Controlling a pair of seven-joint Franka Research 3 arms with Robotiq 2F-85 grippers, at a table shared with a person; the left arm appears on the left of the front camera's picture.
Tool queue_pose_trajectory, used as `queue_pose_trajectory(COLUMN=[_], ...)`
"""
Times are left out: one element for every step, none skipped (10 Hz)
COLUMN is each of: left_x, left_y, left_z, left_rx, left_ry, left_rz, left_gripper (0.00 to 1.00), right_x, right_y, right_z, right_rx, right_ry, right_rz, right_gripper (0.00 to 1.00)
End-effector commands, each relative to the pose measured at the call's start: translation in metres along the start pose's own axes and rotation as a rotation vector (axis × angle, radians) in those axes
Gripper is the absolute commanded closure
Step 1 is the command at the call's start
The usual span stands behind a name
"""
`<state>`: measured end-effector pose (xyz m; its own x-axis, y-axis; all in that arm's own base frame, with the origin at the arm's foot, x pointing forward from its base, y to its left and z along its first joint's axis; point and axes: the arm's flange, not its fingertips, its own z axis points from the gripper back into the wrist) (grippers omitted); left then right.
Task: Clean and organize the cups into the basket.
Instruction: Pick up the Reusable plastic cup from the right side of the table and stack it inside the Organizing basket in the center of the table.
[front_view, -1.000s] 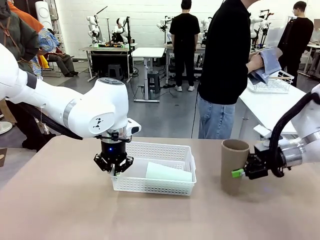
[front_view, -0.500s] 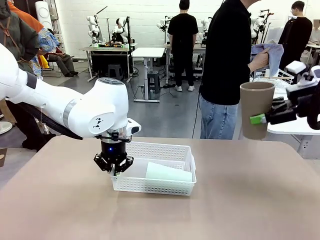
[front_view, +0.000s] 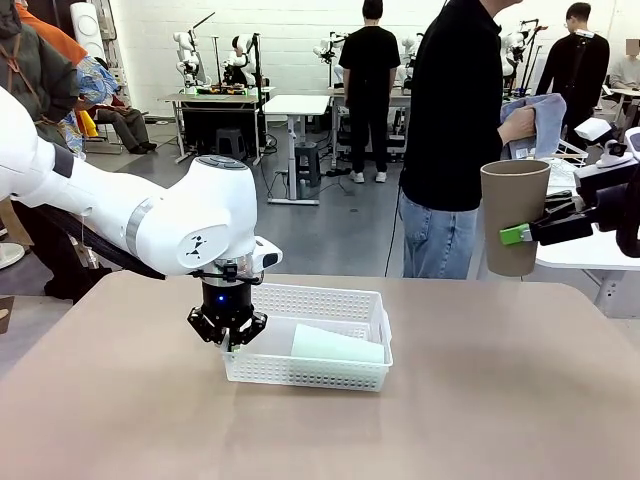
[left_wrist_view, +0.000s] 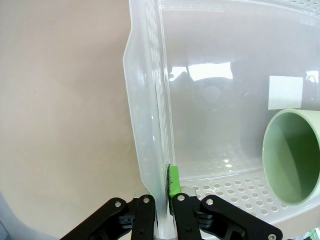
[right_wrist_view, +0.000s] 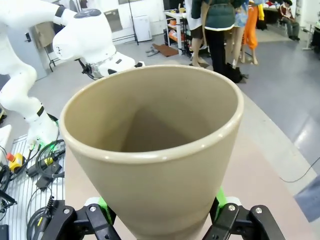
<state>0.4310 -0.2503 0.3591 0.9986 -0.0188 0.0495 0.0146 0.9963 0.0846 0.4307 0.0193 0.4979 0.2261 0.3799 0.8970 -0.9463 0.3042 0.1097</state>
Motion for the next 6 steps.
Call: queue_pose_trajectory(left_x=[-0.001, -0.001, -0.001, -0.001, -0.001, -0.001], left_y=[0.0, 0.0, 0.0, 0.0, 0.0, 0.0], left_z=[0.001, 0.001, 0.001, 0.001, 0.001, 0.001], left_rx=[0.013, 0.013, 0.013, 0.013, 0.013, 0.013], left_ry=[-0.011, -0.011, -0.011, -0.011, -0.011, -0.011], left_rz=[-0.013, -0.013, -0.013, -0.013, -0.013, -0.013], left_gripper=[1.0, 1.0, 1.0, 1.0, 1.0, 1.0], right_x=[0.0, 0.0, 0.031, 0.061, 0.087, 0.107], right_y=[-0.001, 0.0, -0.002, -0.009, -0.015, -0.019], right_z=[0.0, 0.0, -0.02, -0.045, -0.073, -0.103], right_rx=[0.016, 0.0, 0.022, 0.049, 0.086, 0.134], right_ry=[-0.008, 0.0, 0.109, 0.196, 0.295, 0.409], right_rz=[0.02, 0.0, 0.035, 0.063, 0.08, 0.095], right_gripper=[1.0, 0.16, 0.16, 0.16, 0.16, 0.16])
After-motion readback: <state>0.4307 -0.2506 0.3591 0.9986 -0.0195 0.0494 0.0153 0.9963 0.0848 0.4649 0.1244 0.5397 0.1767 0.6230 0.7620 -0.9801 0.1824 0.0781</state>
